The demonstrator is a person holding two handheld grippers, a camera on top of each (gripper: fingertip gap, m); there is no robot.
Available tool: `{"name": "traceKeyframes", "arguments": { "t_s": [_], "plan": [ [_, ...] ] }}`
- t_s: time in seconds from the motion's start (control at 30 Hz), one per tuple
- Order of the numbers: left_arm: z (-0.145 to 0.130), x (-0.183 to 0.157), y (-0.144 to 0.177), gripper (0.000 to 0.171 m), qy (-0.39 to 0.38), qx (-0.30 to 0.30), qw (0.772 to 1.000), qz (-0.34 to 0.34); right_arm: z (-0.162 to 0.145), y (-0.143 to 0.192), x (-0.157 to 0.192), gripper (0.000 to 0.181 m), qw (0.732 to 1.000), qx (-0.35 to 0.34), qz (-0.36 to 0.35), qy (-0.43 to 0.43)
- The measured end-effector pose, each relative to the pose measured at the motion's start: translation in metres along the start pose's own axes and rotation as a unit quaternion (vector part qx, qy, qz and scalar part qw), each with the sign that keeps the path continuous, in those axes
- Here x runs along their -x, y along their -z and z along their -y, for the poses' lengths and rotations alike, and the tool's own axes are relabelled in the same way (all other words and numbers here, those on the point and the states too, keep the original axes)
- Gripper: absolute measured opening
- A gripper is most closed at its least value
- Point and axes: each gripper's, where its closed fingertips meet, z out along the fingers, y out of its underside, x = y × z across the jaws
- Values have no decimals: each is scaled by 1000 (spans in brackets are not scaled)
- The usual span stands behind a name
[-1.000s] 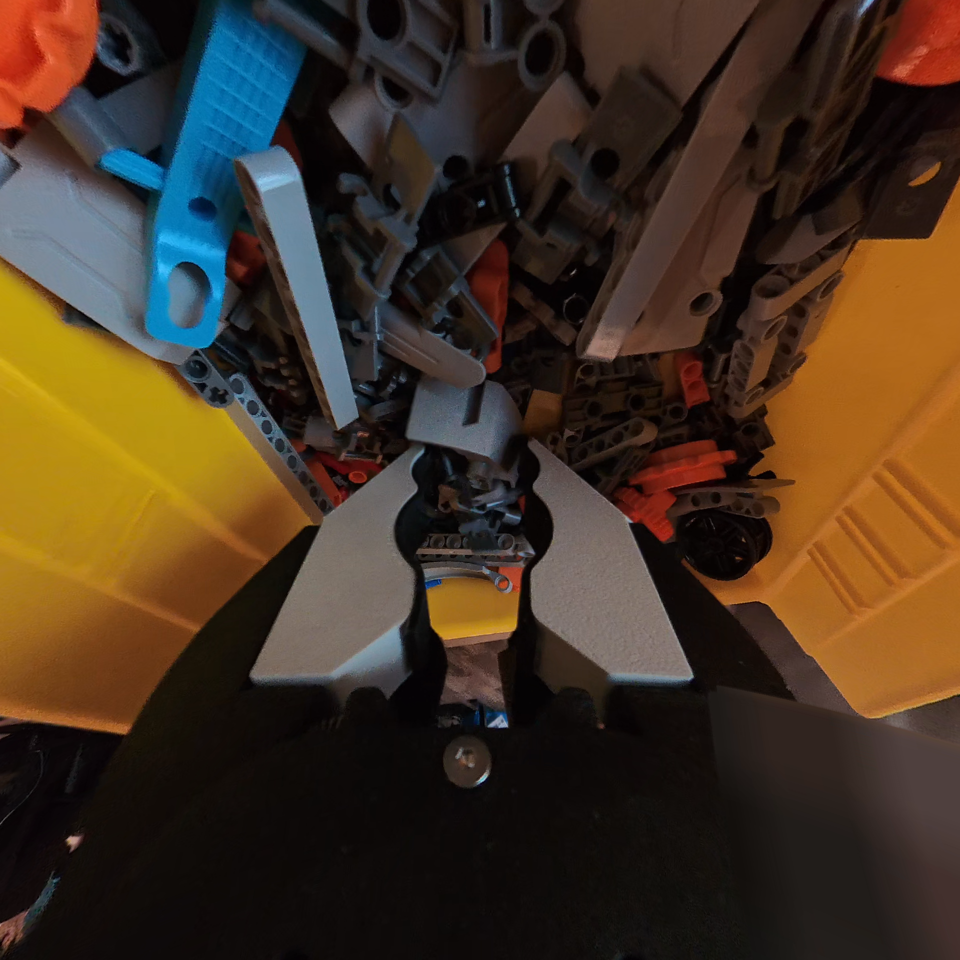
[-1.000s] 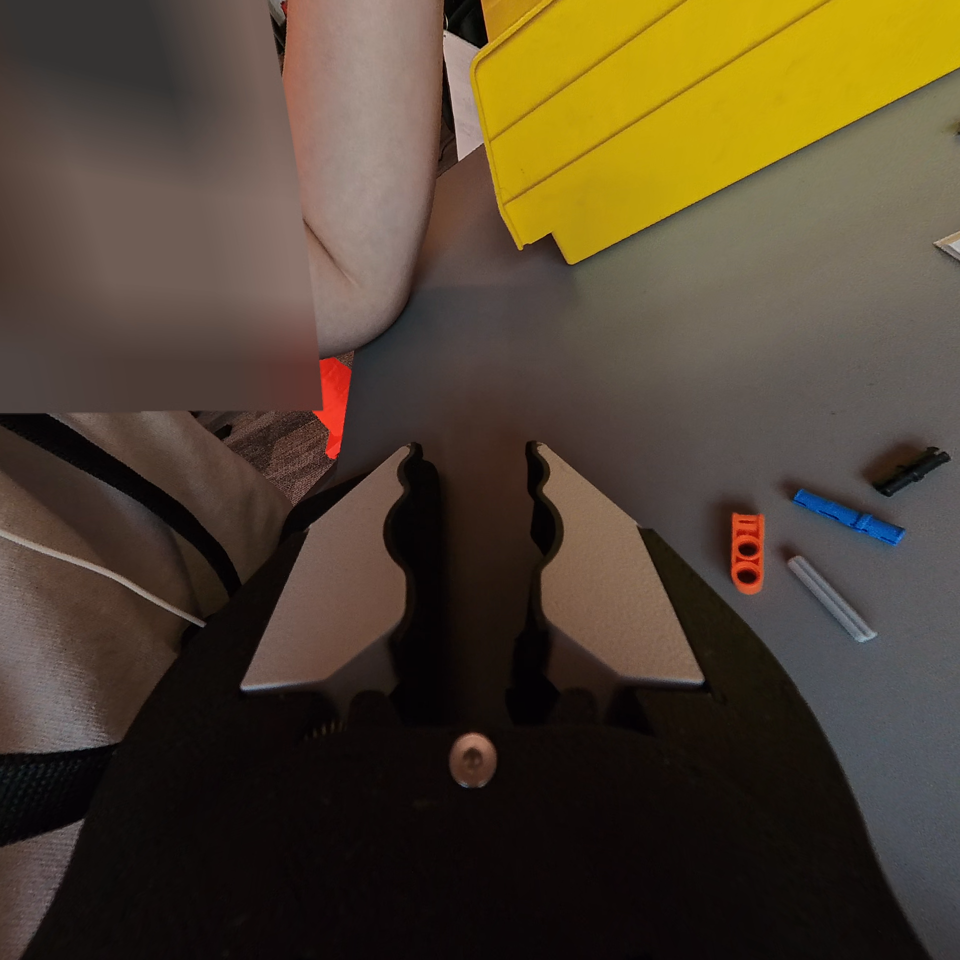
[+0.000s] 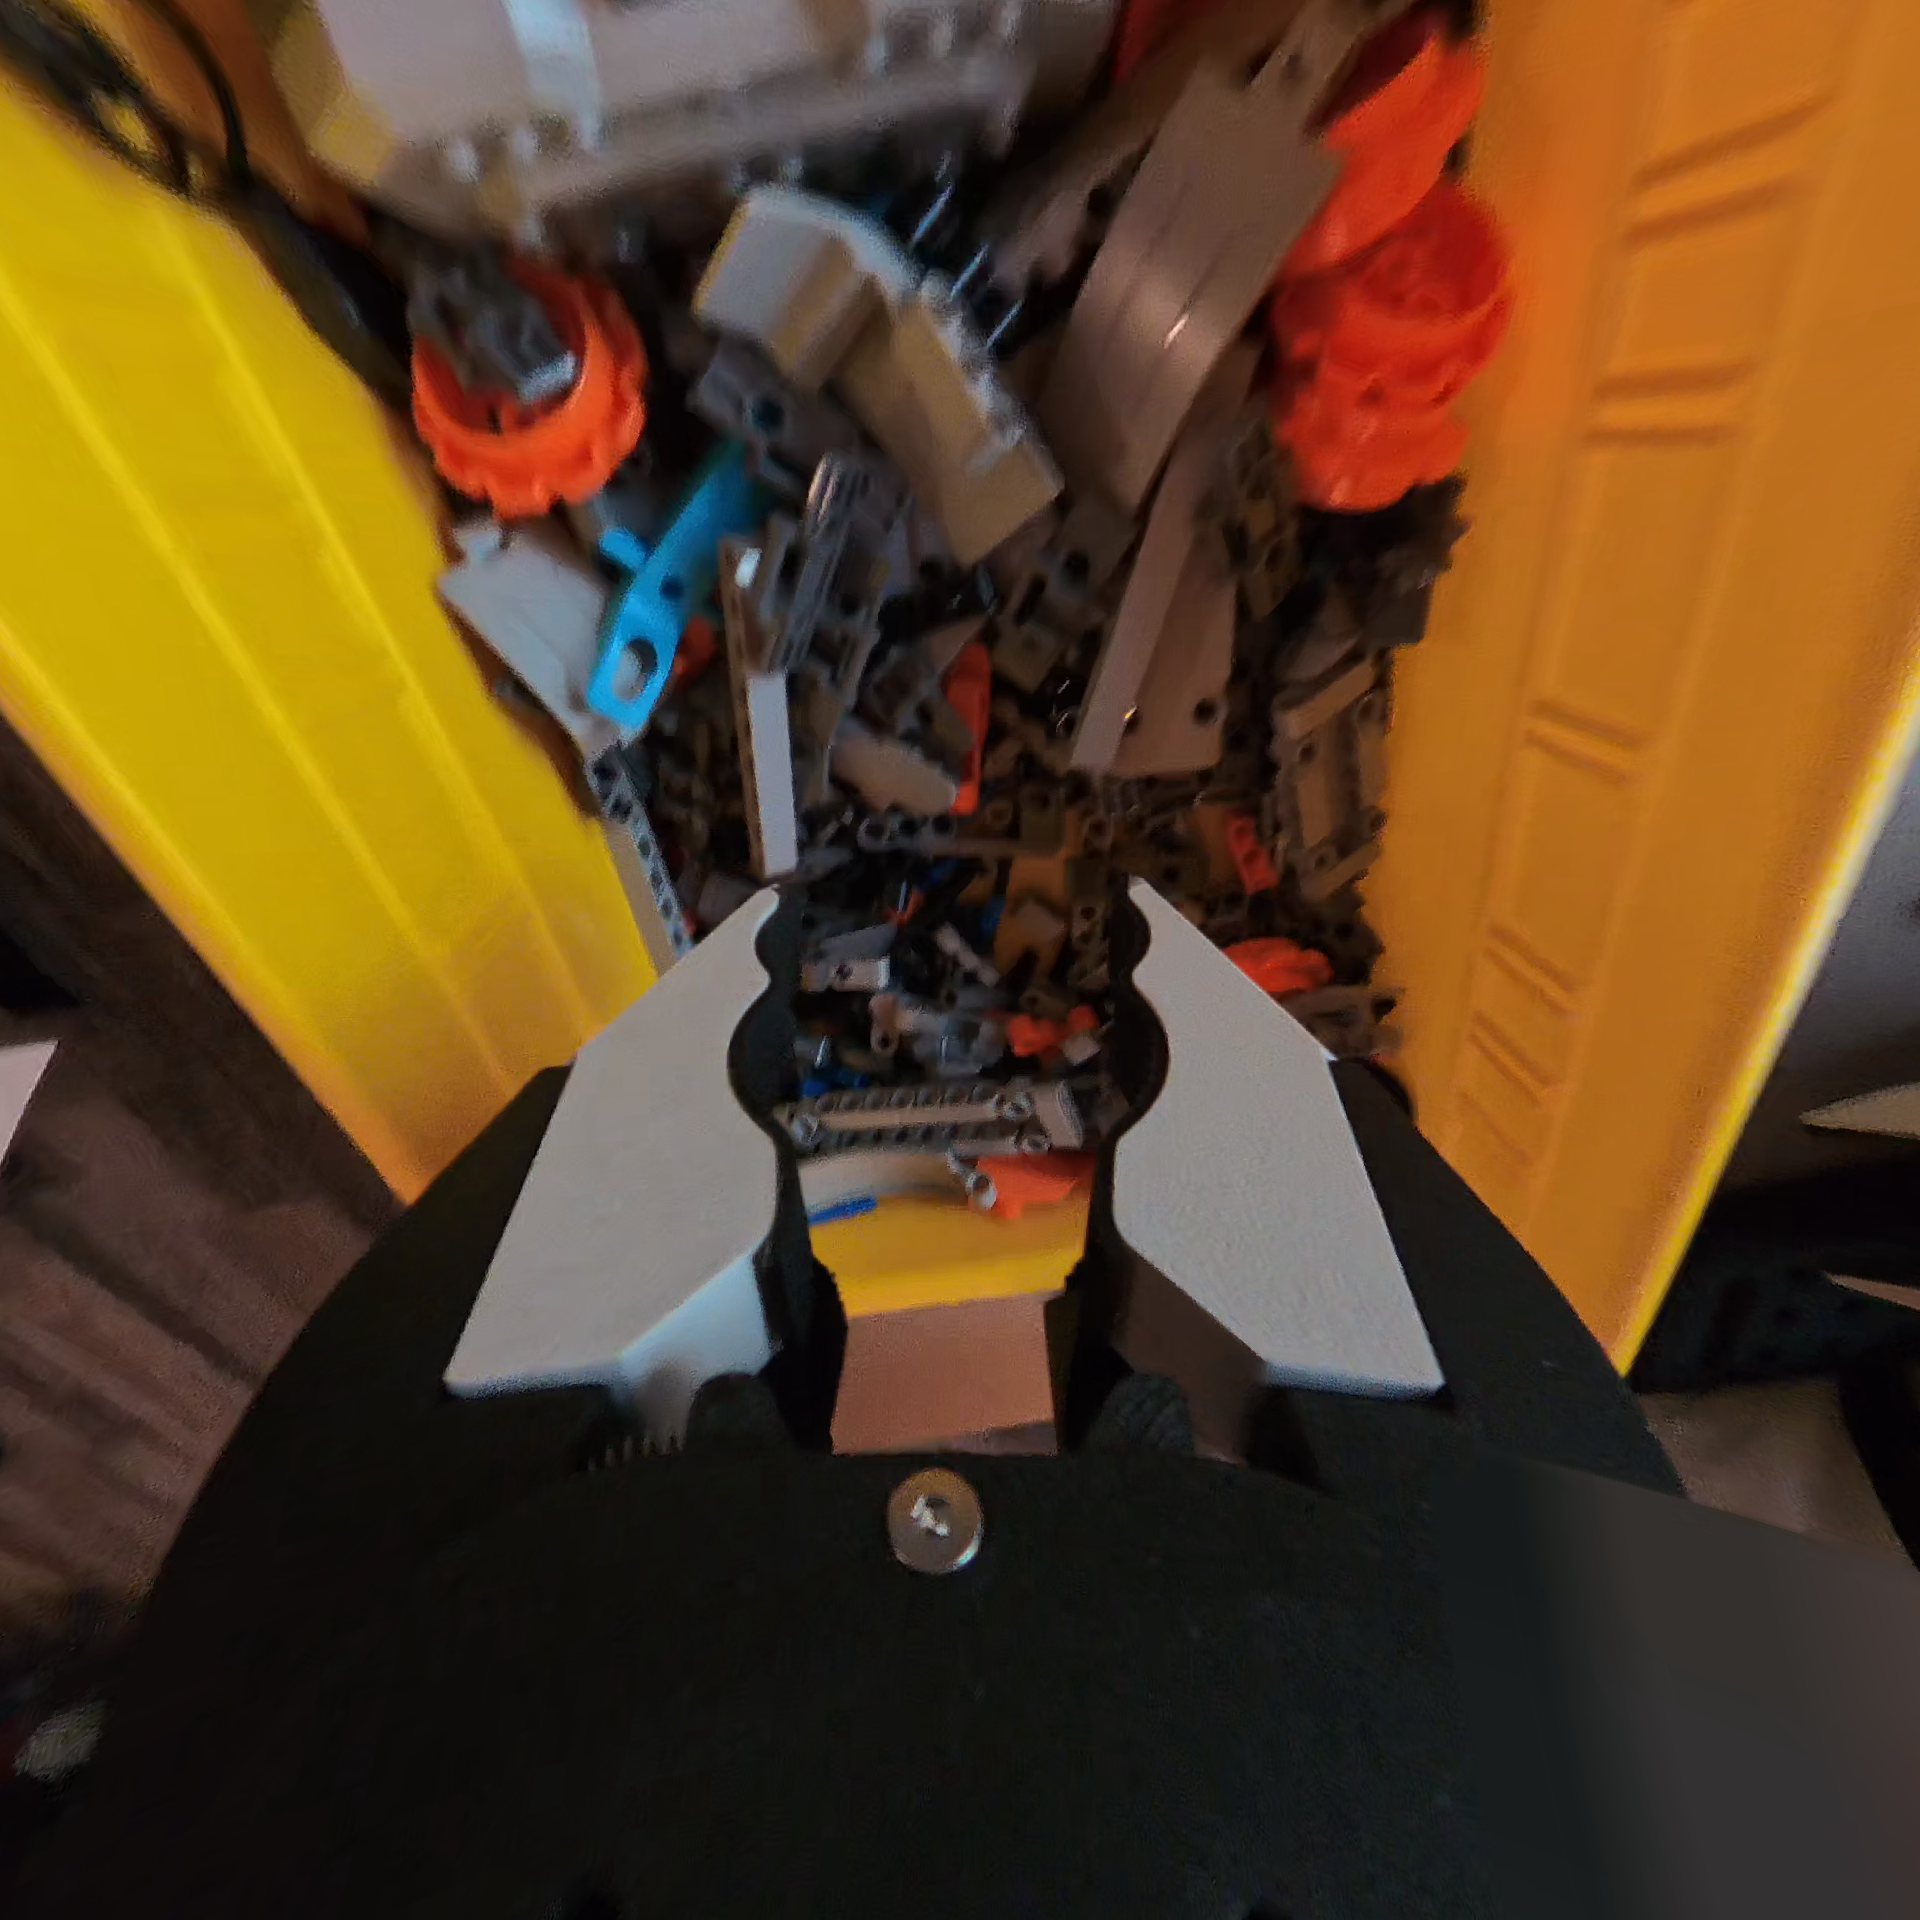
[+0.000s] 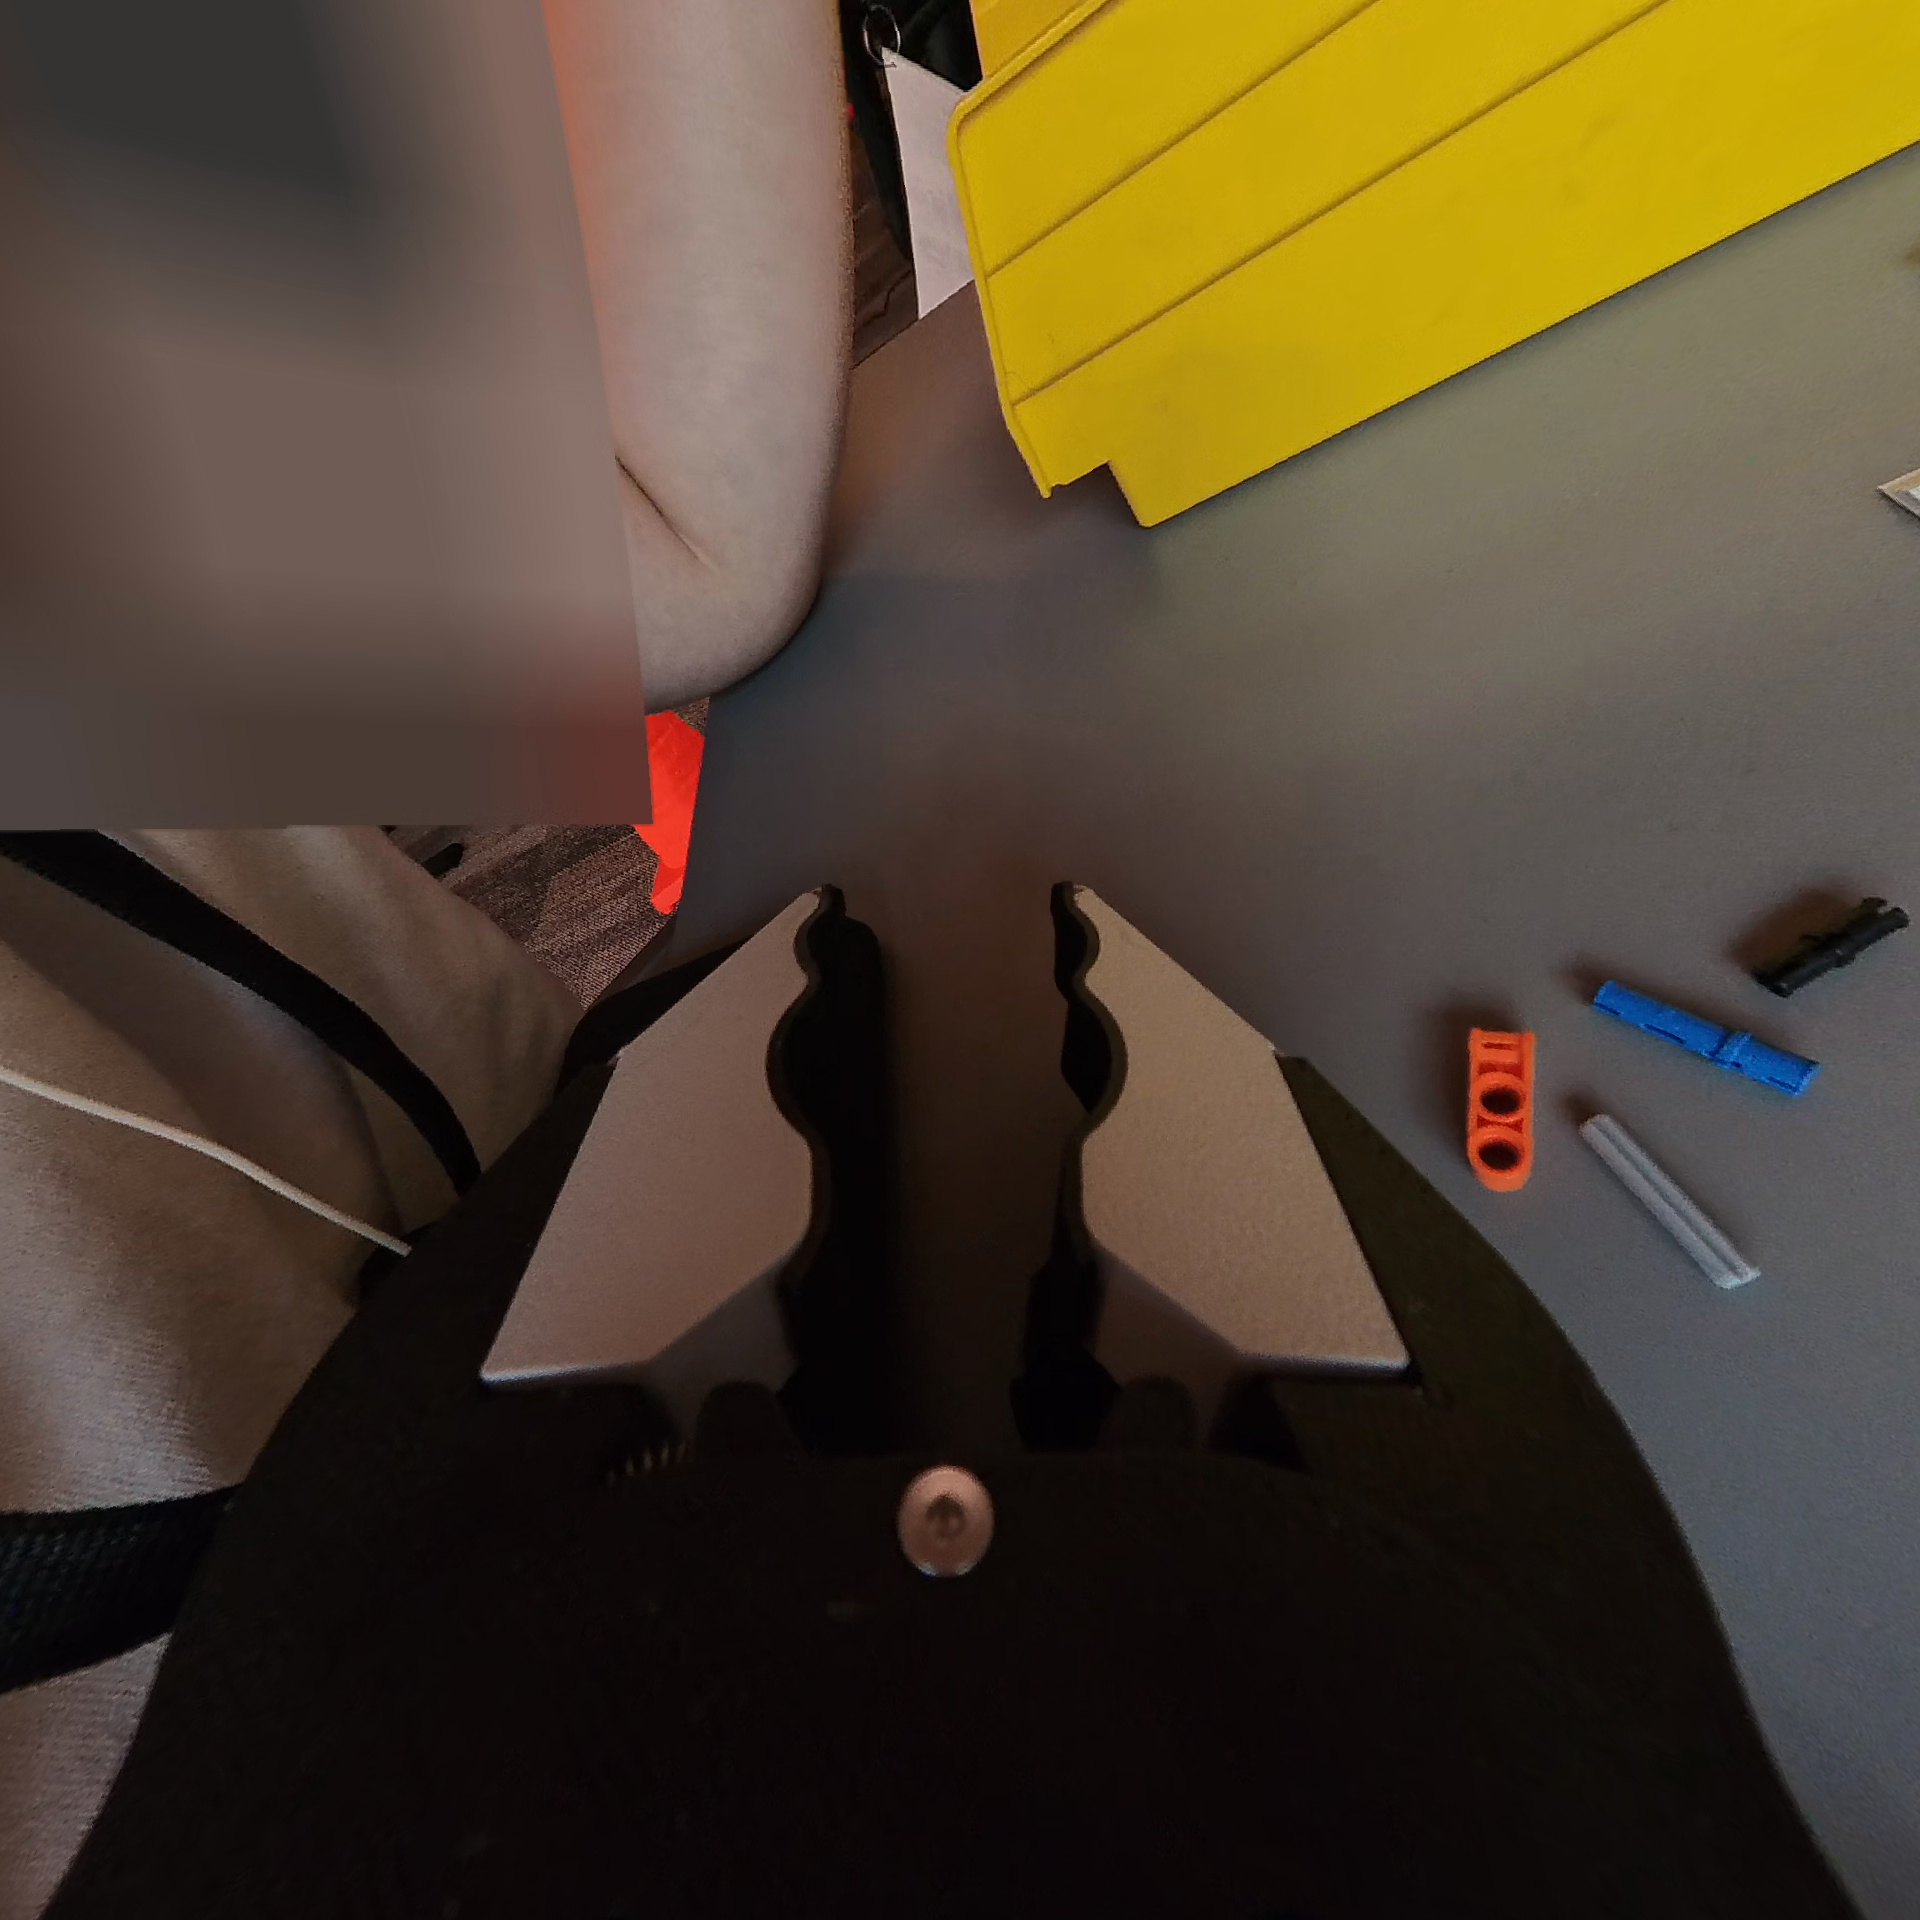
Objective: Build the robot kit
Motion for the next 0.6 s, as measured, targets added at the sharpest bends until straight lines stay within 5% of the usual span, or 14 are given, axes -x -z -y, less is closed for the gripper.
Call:
{"name": "traceKeyframes", "arguments": {
  "t_s": [0.23,0.6],
  "plan": [
    [-48,23,-4,60,41,77,995,39,0,0,0,41,1000,2,0,0],
    [-72,21,-17,60,51,139,989,10,0,0,0,41,1000,1,0,-1]
  ]
}}
